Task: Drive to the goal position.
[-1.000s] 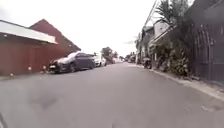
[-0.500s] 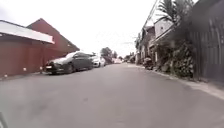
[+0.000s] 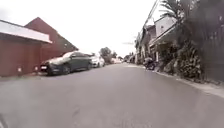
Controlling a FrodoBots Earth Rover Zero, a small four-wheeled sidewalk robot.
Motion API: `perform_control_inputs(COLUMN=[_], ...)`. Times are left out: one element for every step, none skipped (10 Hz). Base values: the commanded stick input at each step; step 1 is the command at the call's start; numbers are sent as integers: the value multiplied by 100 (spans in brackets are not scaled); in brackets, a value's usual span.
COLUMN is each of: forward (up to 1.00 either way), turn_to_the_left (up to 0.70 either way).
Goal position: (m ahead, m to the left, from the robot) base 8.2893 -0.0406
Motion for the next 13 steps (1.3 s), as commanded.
perform_control_inputs(forward=[70,70,70,70,70,70,70,70,70,70,70,70,70], turn_to_the_left=[0,0,0,0,0,0,0,0,0,0,0,0,0])
